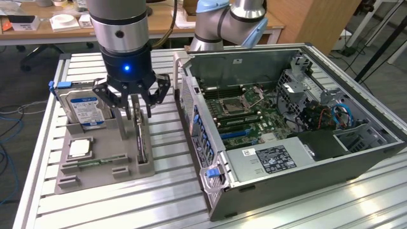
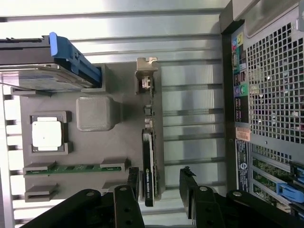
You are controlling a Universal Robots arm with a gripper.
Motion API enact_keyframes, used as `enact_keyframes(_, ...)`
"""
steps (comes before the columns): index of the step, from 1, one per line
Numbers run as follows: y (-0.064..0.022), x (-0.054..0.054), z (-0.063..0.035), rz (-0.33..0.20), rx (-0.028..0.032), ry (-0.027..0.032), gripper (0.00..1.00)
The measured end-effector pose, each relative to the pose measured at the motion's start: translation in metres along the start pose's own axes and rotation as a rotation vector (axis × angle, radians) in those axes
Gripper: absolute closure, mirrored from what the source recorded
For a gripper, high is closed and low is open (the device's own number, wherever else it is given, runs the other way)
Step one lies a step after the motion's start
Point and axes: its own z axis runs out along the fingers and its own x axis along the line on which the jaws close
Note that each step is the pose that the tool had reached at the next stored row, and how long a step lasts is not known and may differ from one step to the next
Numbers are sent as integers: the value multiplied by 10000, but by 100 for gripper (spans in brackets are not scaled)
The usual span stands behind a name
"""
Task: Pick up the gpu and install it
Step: 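Pick up the gpu and move the gpu toward the slot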
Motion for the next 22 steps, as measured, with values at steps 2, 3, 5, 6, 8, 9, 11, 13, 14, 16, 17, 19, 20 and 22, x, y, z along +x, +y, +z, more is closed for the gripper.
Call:
enact_keyframes(2, -2, 17, 10, 0, -1, -1, 53)
enact_keyframes(3, -2, 25, 14, 1, -1, -1, 53)
enact_keyframes(5, -4, 41, 23, 0, 0, 0, 53)
enact_keyframes(6, -5, 49, 29, 0, 0, -1, 53)
enact_keyframes(8, -7, 64, 38, 0, -1, -1, 53)
enact_keyframes(9, -7, 72, 43, 1, 0, -1, 53)
enact_keyframes(11, -9, 86, 52, 0, 1, 0, 53)
enact_keyframes(13, -11, 100, 62, 0, 0, -1, 53)
enact_keyframes(14, -11, 107, 67, 0, 0, 0, 53)
enact_keyframes(16, -13, 120, 77, 0, 0, 0, 53)
enact_keyframes(17, -14, 127, 82, 1, 0, -1, 53)
enact_keyframes(19, -15, 140, 92, 0, 0, 0, 53)
enact_keyframes(20, -16, 147, 97, 0, 0, -1, 53)
enact_keyframes(22, -17, 159, 108, 0, 0, -1, 53)
